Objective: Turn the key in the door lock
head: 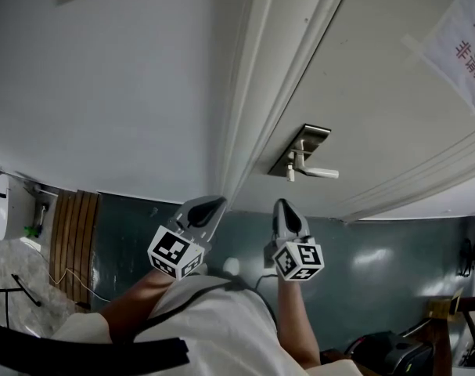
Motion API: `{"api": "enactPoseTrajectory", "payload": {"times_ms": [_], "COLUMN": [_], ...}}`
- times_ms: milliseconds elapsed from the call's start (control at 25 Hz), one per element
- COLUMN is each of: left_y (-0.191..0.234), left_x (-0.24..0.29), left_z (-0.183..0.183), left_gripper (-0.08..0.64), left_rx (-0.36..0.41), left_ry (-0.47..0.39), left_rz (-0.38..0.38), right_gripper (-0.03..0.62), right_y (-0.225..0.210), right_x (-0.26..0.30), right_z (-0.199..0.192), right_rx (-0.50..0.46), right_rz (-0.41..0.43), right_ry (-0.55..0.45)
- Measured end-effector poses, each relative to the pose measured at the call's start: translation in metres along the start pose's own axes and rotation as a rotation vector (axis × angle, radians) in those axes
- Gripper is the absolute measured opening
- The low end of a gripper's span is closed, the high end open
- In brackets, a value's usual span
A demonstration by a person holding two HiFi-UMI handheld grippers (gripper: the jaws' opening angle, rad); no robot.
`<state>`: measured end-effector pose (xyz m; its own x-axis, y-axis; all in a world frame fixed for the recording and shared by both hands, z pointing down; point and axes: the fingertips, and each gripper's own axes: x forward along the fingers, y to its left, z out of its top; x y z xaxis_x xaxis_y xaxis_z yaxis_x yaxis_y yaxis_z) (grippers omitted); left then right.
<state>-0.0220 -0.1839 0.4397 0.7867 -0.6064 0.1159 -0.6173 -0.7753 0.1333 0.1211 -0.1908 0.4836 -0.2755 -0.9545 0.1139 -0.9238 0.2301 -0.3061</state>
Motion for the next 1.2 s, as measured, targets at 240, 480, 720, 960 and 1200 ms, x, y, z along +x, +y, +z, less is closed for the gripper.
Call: {"api": "enactPoseTrajectory", "payload": {"times_ms": [240, 480, 720, 960, 1200], "left_y": [-0.011, -0.023, -0.024, -0.018, -0.013], "left_x": [0.027, 0.051, 0.058, 0.058, 0.054], "left_z": [-0.001, -0.008, -0.011, -0.014, -0.015], "left_gripper": [0.005, 0.005, 0.005, 0.005, 0.005], "left_rx": [0.008, 0.024, 0.033, 0.034, 0.04], "left_ry": [0.0, 0.024, 0.046, 0.059, 0.064], "left_rz": [-0.017, -0.039, -0.024, 0.01, 0.032], "right_gripper": [0.009, 0.02, 0.115, 0.152, 0.149], "right_y": [-0.024, -0.063, -0.087, -0.102, -0.103], "right_x": [0.015, 0.033, 0.049, 0.061, 0.073], "right_z": [-0.001, -0.019, -0.028, -0.036, -0.031], "right_rx": [0.087, 0.409, 0.682, 0.81, 0.908], "right_rz": [0.006, 0.029, 0.05, 0.069, 0.131], "right_ry": [-0.012, -0.046, -0.091, -0.108, -0.159]}}
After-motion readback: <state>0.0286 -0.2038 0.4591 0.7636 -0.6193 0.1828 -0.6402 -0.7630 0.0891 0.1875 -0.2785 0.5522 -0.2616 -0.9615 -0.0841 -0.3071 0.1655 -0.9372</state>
